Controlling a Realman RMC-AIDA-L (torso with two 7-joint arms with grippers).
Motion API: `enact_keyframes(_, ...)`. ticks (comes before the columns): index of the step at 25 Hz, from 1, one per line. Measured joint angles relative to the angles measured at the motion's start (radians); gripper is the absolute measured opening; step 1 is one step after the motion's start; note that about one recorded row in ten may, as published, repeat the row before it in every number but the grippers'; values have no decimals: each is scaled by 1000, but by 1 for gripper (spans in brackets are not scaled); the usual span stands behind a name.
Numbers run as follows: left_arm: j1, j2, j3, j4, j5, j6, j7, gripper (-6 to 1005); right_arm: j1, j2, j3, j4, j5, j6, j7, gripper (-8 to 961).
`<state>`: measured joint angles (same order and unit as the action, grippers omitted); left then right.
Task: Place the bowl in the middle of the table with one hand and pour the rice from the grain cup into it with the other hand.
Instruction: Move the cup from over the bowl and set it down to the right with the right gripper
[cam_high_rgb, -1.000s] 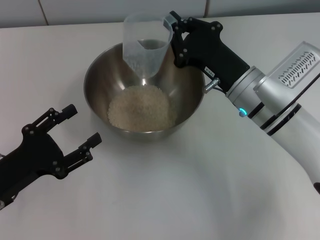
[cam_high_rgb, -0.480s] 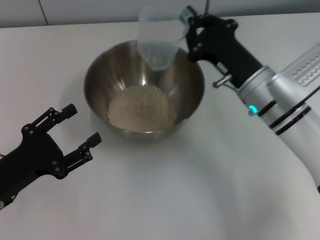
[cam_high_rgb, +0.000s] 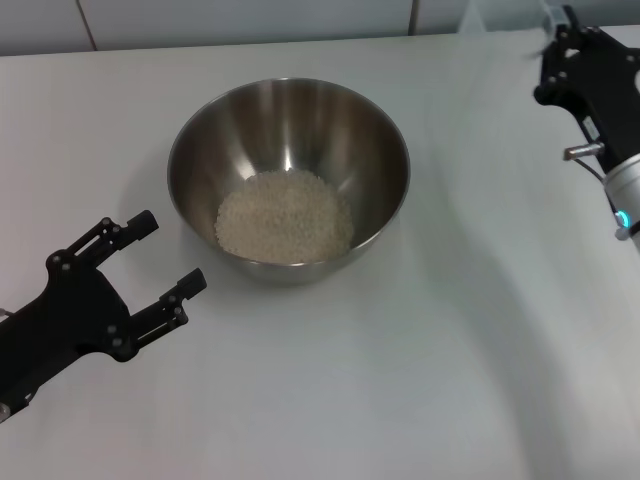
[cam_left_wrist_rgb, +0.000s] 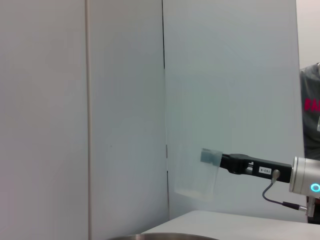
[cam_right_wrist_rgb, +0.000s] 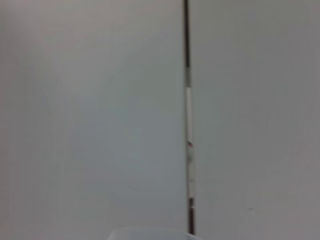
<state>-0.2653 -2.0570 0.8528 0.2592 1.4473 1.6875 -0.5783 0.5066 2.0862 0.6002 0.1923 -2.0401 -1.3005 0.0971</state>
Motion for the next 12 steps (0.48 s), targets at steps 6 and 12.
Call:
enact_keyframes(6,0,0,3,1,2,3,0,789,-7,0,4,-13,0,2,0,18)
enact_keyframes(12,0,0,4,2,2,6,0,788,-7,0,5,-17,0,15,-1,20)
